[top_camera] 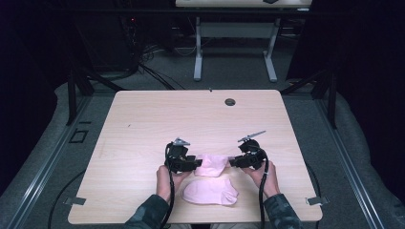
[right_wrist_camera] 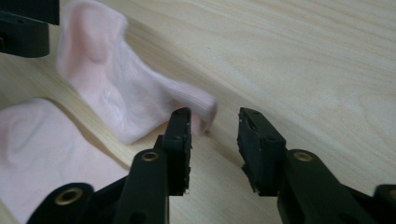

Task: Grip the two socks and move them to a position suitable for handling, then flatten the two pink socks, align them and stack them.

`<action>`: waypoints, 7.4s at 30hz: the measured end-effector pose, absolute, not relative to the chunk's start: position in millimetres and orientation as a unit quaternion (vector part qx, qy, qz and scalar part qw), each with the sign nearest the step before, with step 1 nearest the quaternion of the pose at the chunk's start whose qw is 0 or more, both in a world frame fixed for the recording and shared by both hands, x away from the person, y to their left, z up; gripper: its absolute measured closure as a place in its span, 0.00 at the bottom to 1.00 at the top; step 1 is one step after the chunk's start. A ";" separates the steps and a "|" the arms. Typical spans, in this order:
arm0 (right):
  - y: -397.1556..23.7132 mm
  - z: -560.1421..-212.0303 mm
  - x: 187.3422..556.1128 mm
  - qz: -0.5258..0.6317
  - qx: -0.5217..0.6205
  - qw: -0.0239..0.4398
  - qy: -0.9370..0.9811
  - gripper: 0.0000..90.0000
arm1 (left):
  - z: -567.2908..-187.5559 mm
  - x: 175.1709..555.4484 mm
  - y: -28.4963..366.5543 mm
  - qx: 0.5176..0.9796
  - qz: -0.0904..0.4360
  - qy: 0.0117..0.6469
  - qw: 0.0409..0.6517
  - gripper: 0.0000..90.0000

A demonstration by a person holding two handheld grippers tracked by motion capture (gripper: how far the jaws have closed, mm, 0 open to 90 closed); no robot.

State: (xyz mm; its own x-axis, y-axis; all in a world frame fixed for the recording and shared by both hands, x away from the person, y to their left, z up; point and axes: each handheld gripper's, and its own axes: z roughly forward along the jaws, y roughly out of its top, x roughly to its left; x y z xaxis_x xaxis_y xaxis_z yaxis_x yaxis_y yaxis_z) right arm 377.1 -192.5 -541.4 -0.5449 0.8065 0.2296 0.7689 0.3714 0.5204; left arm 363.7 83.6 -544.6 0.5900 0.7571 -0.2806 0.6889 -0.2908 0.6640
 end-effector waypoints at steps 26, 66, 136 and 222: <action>-188.0 -561.8 378.0 0.366 0.457 0.043 0.810 0.93 | -557.7 371.4 76.5 0.829 0.046 0.442 0.339 0.95; -197.1 -564.7 373.0 0.368 0.438 0.062 0.818 0.81 | -559.1 367.2 86.3 0.827 0.049 0.443 0.343 0.96; -189.8 -566.0 382.4 0.294 0.474 0.102 0.824 0.93 | -565.0 379.8 87.0 0.841 0.079 0.446 0.296 0.98; -195.5 -551.8 279.3 0.302 0.445 0.056 0.841 0.92 | -561.2 275.4 113.7 0.849 0.084 0.393 0.344 0.92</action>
